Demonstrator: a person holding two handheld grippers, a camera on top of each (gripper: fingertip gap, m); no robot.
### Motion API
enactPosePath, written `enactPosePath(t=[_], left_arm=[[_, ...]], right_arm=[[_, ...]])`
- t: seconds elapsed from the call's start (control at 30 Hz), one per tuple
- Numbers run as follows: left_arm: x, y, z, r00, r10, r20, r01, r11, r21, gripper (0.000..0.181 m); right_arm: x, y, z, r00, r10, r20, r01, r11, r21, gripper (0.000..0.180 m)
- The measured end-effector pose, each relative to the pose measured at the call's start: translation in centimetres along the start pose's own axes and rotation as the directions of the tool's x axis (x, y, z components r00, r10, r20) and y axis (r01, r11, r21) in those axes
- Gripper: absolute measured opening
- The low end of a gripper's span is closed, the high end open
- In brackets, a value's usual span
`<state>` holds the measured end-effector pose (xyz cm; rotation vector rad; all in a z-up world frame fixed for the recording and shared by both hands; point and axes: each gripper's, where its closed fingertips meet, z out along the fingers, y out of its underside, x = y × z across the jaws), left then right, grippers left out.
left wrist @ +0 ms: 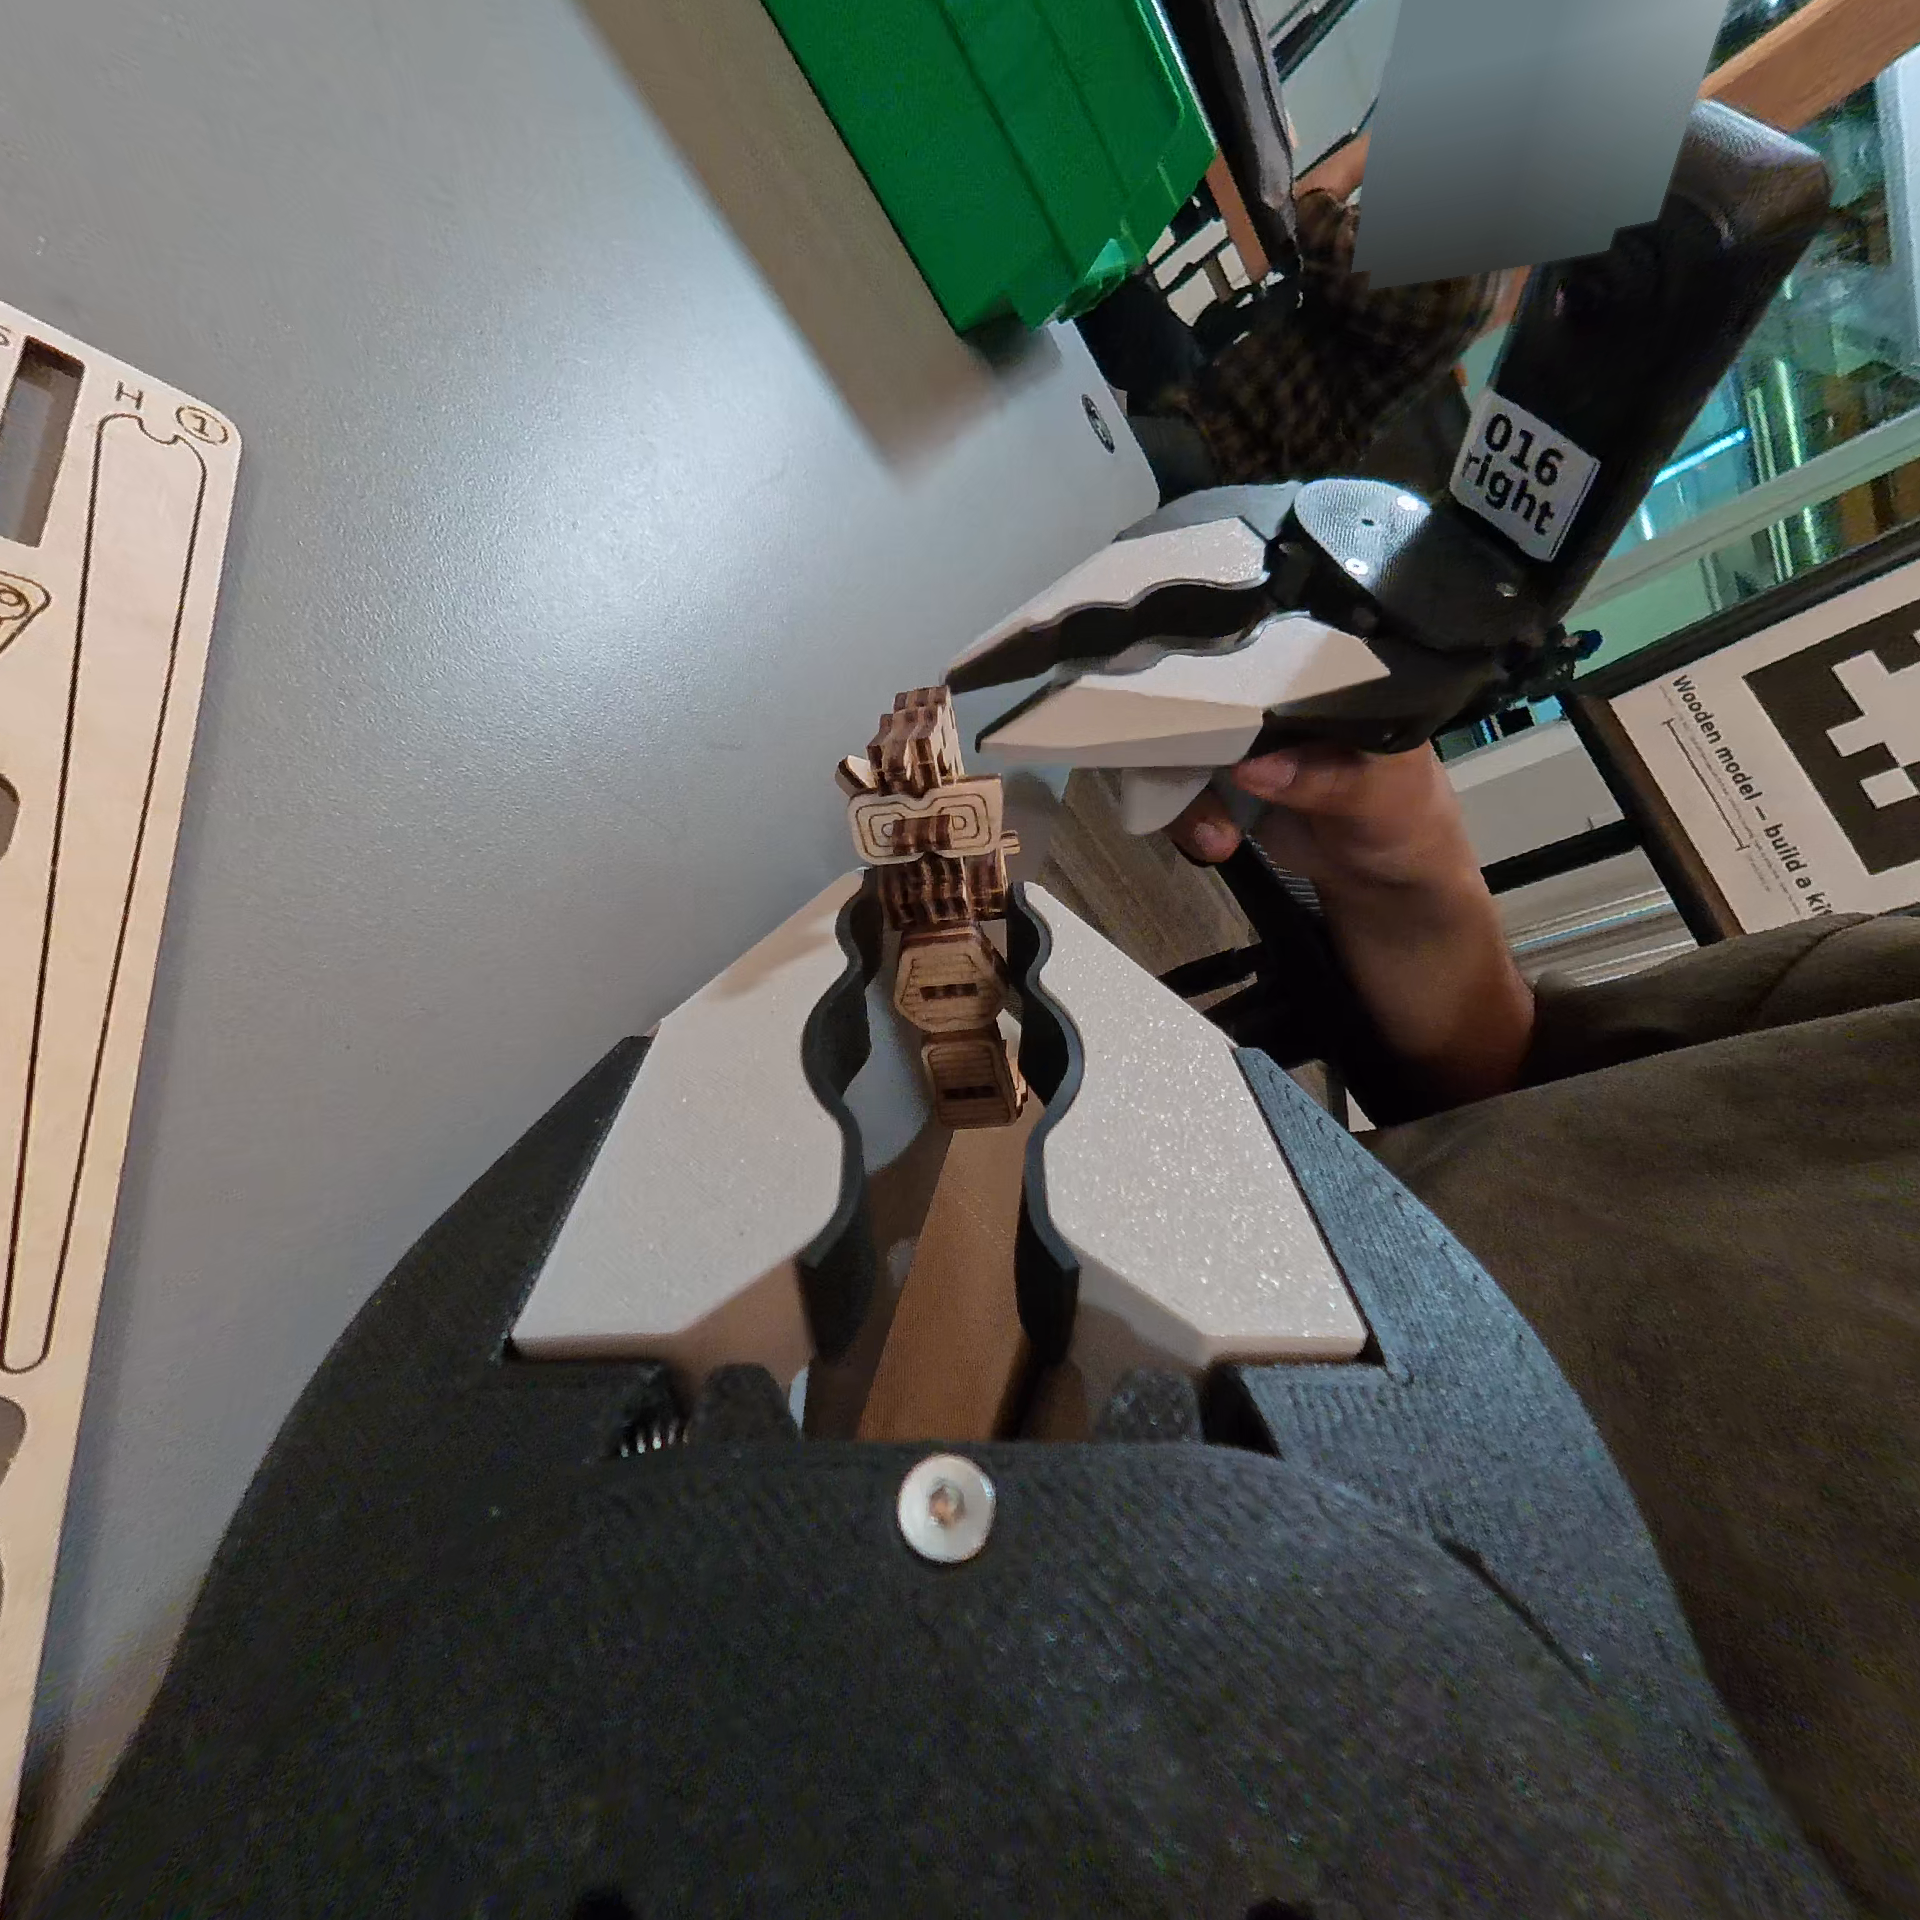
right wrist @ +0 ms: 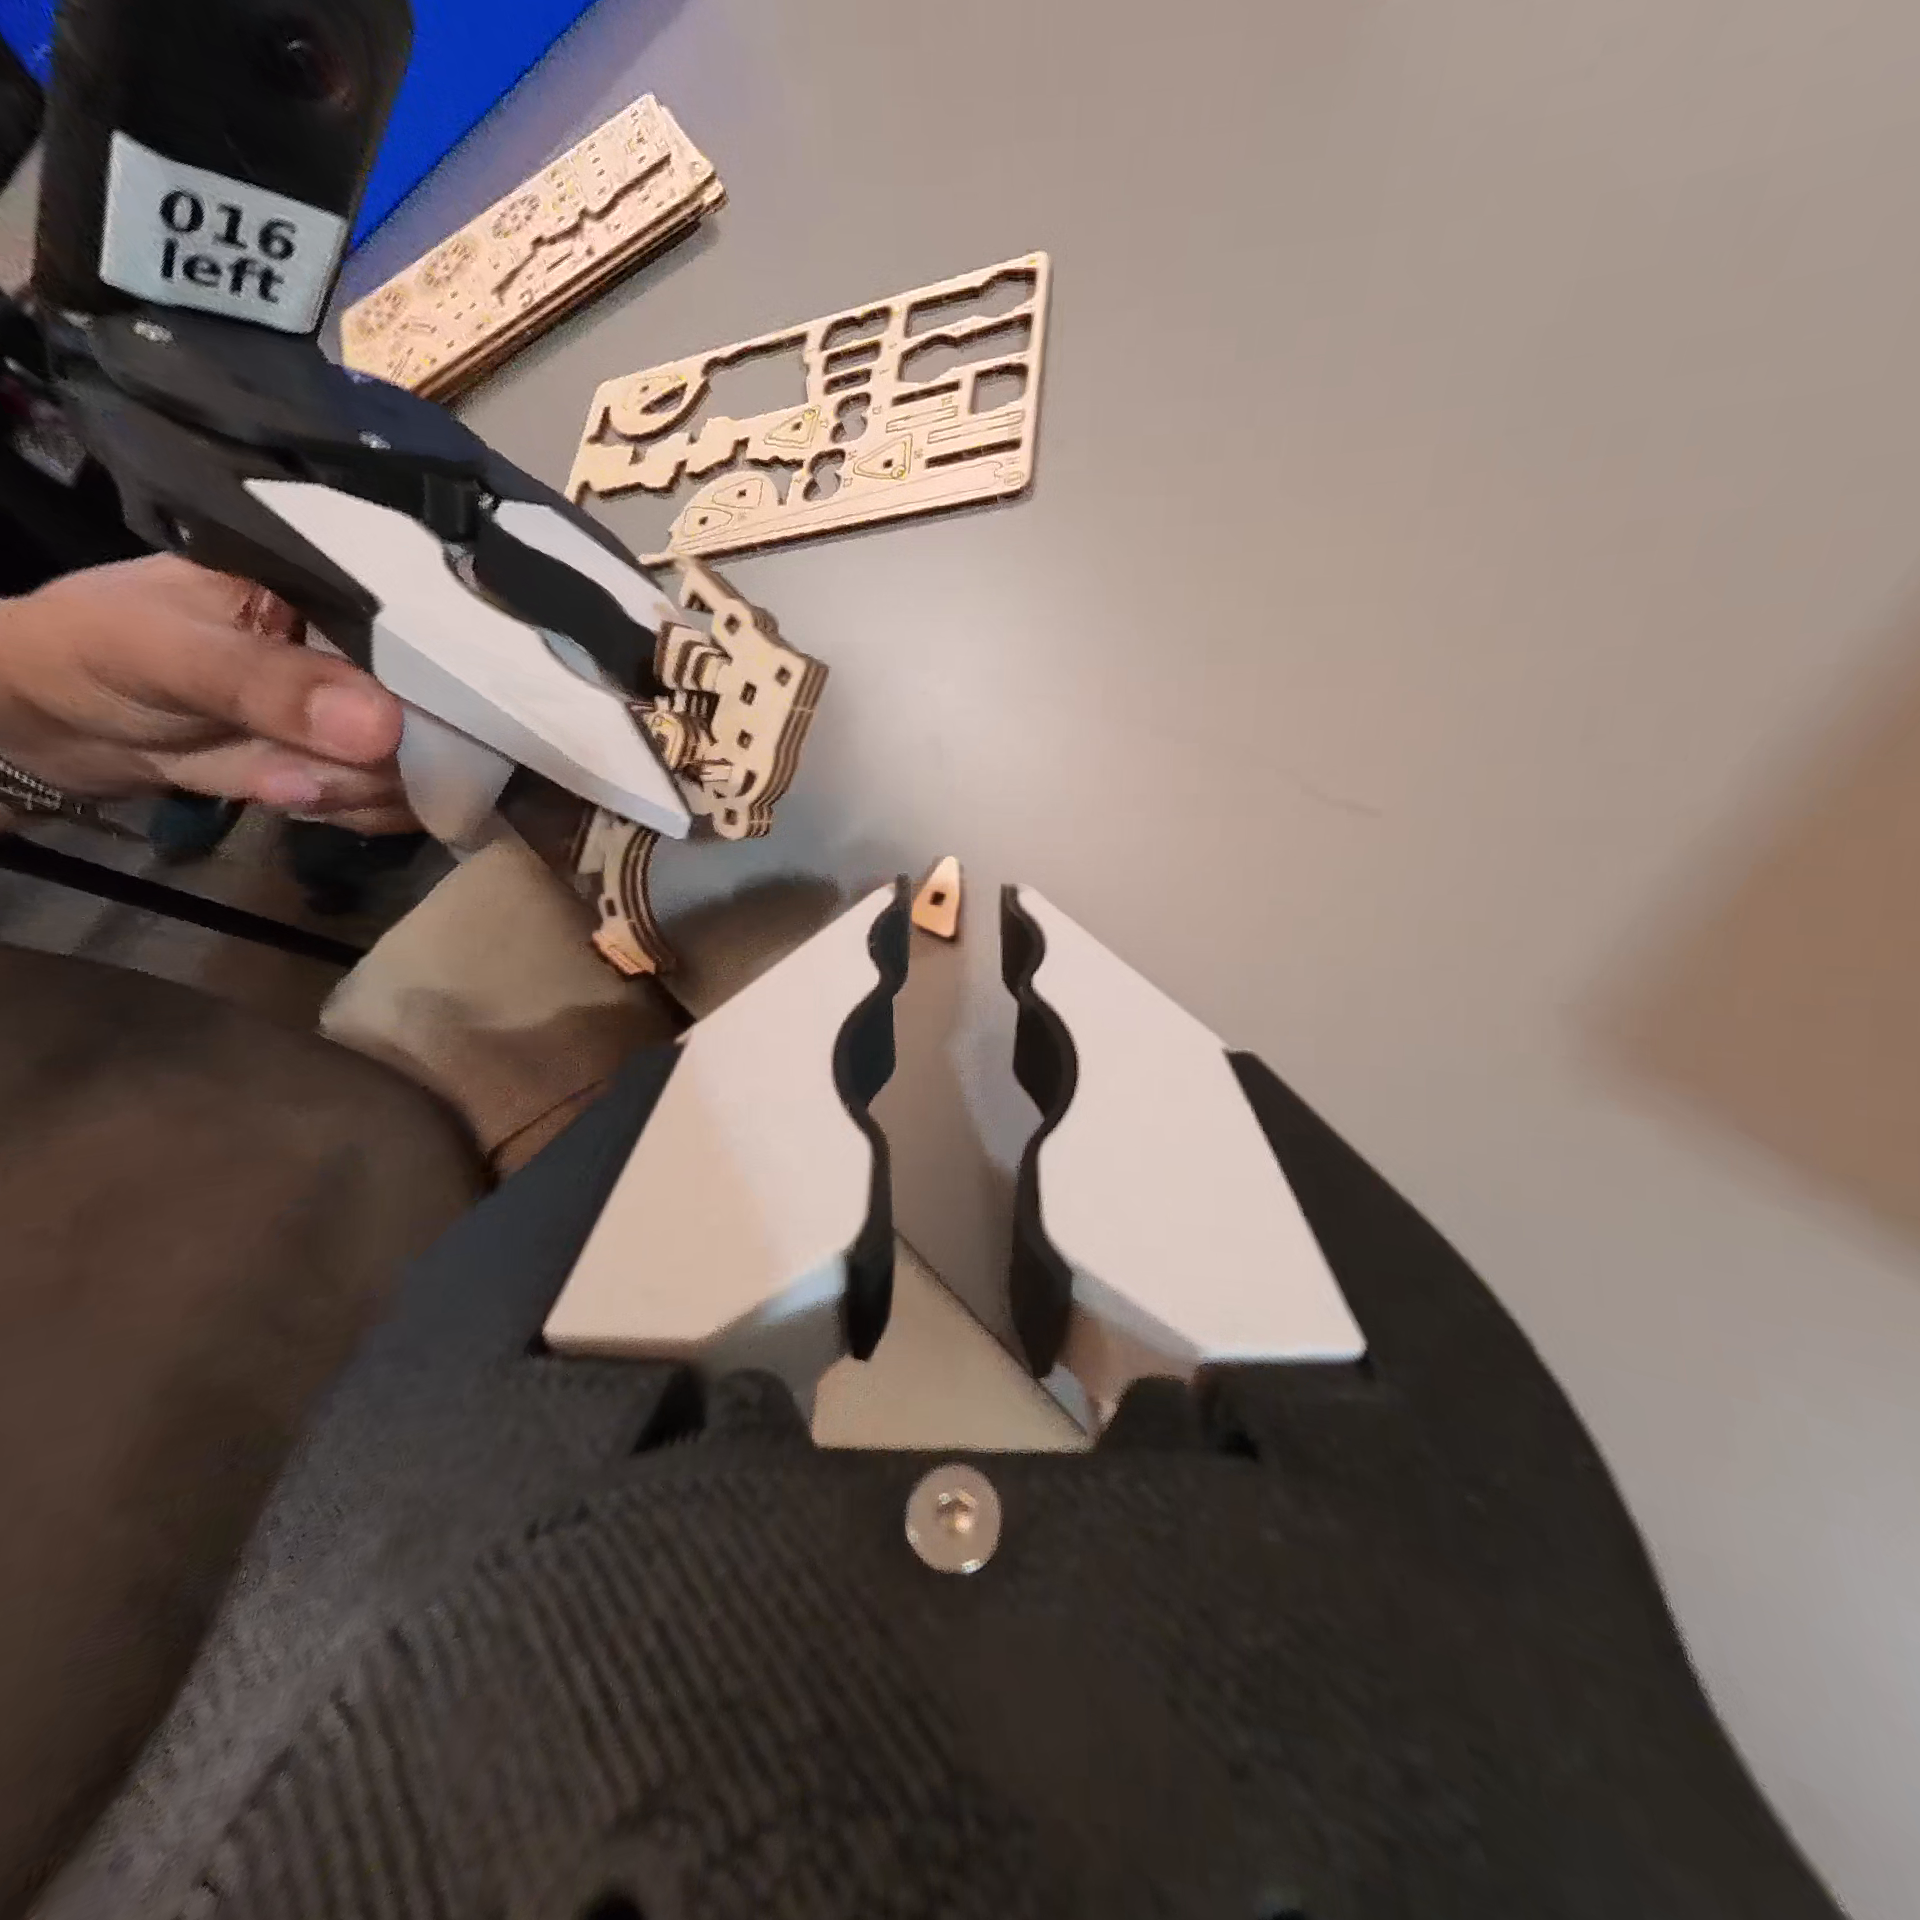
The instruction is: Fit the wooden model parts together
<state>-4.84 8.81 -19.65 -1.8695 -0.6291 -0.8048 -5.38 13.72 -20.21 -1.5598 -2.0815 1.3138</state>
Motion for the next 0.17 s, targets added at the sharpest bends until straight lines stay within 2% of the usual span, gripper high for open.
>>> enactPosePath(t=[0.17], left_arm=[[0.0,0.0,0.0,1.0,0.0,-0.001,0.0,1.0,0.001,0.02]], right_arm=[[-0.7,1.2,0.9,0.998,-0.063,0.002,0.063,0.996,-0.069,0.015]])
